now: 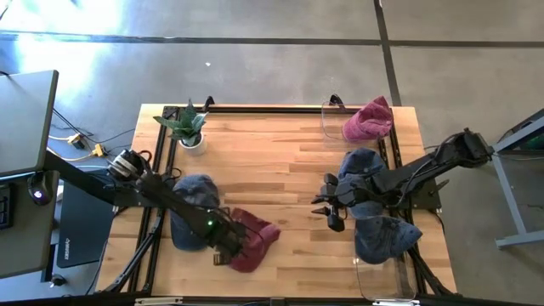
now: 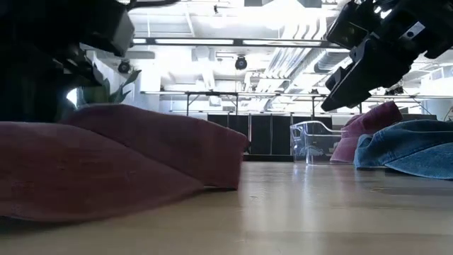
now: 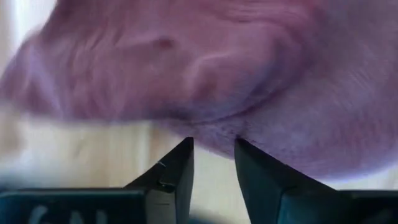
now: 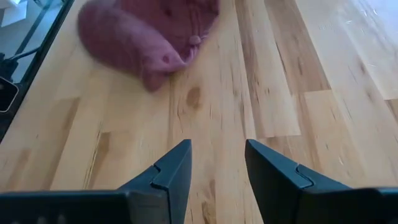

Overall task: Pick & Place hat
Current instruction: Put the red cap into the top transparent bin

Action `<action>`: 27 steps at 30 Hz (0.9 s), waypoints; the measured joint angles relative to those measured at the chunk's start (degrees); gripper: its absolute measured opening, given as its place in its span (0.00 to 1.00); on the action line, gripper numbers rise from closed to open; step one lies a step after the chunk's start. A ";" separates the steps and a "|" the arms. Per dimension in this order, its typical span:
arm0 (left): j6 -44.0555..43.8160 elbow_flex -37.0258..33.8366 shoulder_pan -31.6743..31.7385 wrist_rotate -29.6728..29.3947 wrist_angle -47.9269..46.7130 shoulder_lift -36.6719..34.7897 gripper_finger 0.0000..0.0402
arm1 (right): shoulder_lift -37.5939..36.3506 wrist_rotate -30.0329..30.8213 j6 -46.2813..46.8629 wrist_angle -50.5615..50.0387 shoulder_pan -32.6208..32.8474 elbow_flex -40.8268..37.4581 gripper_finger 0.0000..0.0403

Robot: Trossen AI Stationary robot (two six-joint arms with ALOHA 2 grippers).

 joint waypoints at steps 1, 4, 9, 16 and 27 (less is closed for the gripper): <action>3.03 -0.35 0.00 -1.18 4.11 0.00 0.26 | 0.00 0.02 0.00 0.04 -0.02 0.00 0.36; 12.58 -0.71 -0.02 -15.15 18.00 0.11 0.22 | 0.00 0.04 0.00 0.22 -0.15 0.00 0.37; 21.66 1.59 0.13 -32.66 21.83 0.11 0.18 | 0.03 -0.54 -1.56 0.39 0.17 0.04 0.36; 23.54 2.11 0.19 -32.98 22.09 0.18 0.17 | 3.10 -9.68 -8.95 9.69 5.66 0.07 0.44; 23.83 1.88 2.79 -32.42 25.13 7.86 0.17 | 17.35 -12.53 -19.17 19.16 10.79 2.88 0.62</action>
